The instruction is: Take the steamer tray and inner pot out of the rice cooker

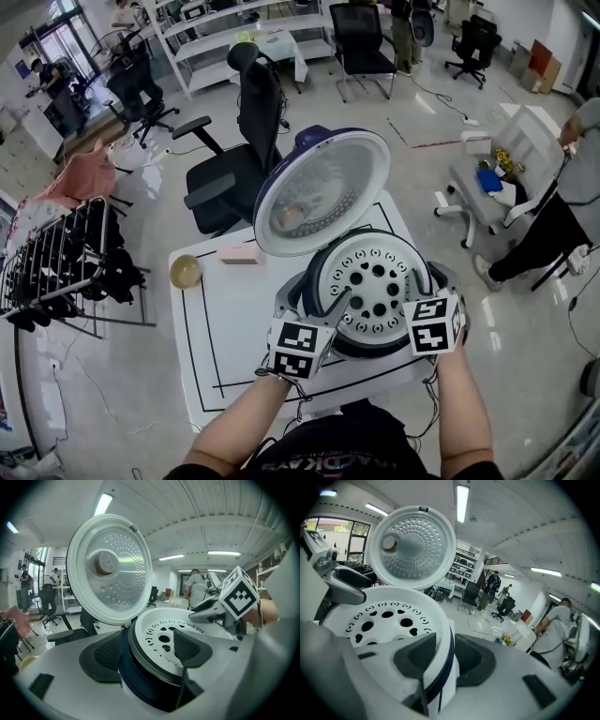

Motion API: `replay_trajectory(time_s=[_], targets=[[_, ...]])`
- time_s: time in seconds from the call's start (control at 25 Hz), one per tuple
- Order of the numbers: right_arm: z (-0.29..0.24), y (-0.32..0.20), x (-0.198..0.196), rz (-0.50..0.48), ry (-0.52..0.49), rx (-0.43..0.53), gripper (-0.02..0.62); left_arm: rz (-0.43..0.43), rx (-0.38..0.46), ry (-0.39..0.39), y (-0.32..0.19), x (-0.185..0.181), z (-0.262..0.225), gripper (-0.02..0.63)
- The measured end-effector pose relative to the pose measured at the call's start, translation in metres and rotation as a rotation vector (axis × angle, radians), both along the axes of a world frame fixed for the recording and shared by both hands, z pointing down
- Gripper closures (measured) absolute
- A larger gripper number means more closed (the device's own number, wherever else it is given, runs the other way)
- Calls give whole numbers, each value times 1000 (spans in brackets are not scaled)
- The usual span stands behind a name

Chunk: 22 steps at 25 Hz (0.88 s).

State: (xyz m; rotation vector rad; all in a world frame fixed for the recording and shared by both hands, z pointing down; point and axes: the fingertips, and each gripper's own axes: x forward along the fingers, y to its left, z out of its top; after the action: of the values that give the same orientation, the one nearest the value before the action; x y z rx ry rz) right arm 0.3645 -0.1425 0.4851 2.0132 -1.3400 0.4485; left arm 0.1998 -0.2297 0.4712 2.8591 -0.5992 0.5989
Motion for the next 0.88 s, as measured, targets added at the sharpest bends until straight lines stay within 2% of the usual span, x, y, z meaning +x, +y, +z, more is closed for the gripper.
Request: replay_trajectory(time_s=[0.4,0.52,0.64,0.88], targets=[[-22,11,-7,42,-19,159,506,0,20,30,1,2,-9,274],[-28,14,-7,60,-46,204,512,2,26,16,3,3,-9,325],[-30,18,-9,77,-86,237,517,-19,32,6,4,1,-7,440],[-43,20,-13,96,-141,313,526,-58,31,50,-1,-3,-22,474]])
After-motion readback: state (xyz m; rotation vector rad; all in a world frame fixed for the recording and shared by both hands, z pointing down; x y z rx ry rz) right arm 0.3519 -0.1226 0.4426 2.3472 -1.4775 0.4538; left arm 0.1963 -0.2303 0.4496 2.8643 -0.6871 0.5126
